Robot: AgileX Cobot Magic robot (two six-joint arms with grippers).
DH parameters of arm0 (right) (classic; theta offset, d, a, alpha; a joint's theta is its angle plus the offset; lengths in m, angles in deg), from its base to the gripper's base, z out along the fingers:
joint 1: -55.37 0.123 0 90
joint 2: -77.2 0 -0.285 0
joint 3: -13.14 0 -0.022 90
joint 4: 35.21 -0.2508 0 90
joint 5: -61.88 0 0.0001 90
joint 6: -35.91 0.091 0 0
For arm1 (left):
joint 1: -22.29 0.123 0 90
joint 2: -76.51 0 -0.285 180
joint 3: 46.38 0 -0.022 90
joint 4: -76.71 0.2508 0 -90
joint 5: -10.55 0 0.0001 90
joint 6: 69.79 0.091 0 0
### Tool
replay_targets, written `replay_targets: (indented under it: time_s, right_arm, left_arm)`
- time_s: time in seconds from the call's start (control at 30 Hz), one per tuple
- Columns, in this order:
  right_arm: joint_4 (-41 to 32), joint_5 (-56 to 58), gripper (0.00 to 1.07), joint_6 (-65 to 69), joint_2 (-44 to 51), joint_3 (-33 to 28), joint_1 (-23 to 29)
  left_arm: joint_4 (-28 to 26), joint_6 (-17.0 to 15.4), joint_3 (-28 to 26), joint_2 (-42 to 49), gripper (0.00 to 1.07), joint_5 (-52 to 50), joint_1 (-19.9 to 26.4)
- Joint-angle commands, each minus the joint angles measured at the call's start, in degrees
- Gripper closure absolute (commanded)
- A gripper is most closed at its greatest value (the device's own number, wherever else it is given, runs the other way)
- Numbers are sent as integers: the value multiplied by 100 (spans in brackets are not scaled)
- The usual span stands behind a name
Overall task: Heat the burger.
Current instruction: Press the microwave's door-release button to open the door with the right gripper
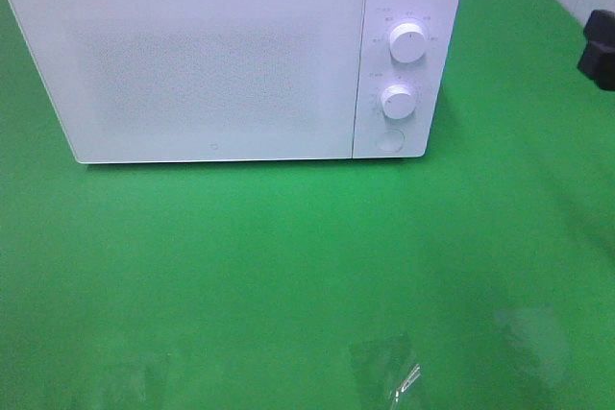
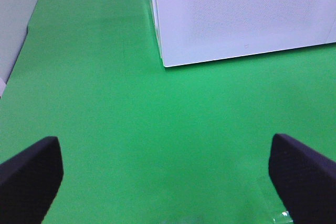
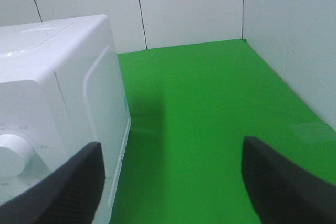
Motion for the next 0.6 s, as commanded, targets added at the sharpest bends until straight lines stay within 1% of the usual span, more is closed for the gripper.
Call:
replay_targets:
  time_s: [0.03,0.07,0.13,0.17,0.2,0.23,0.27,0.3,0.33,0.37,0.43,0.47,0.5,0.53,0.57,0.6]
  right_arm:
    - [-756,-596,37,-550,-321,-57,561]
    - [-756,-596,37,-550,-321,-57,561]
    - [-1444,-1054,37,-670,-779,-57,1238]
    - [-1444,-1054,37,-670,-779,-57,1238]
    - [-1644,-1203,37,-665,-951,-57,1513]
    - [-1644,-1203,37,-665,-951,-57,1513]
    - [-1742,-1312,37,-665,-1083,-57,1713]
    - [-1742,-1312,37,-665,-1083,-57,1713]
    - [-1891,-1536,37,-665,-1381,-52,2149]
    - [-1891,-1536,37,-665,-1381,-52,2149]
    - [-1971,-1793,37,-630,-1667,-52,2510]
    - [-1971,-1793,37,-630,-1667,-52,2510]
    - [-2114,-1942,37,-642,-1879,-52,2767]
    - [-2114,-1942,37,-642,-1879,-52,2767]
    - [-2206,-2045,37,-647,-2040,-52,2985]
    - [-2206,-2045,37,-647,-2040,-52,2985]
  left_arm:
    - [11,-23,6,23,7,-29,11]
    - [11,-23,6,23,7,-29,11]
    - [11,-23,6,23,7,-29,11]
    - [11,-23,6,23,7,-29,11]
    - [11,-23,6,23,7,-29,11]
    - [11,-23,6,23,7,-29,11]
    - [11,-23,6,23,7,-29,11]
    - [11,-23,6,23,7,-29,11]
    - [11,-23,6,23,7,-29,11]
    - [11,-23,6,23,7,-29,11]
    - [11,-23,6,23,7,-29,11]
    - [11,-23,6,23,7,-29,11]
    - [11,-23,6,23,7,-29,11]
    - [11,-23,6,23,7,-29,11]
    - [11,-23,6,23,7,-29,11]
    - [11,-23,6,23,7,-29,11]
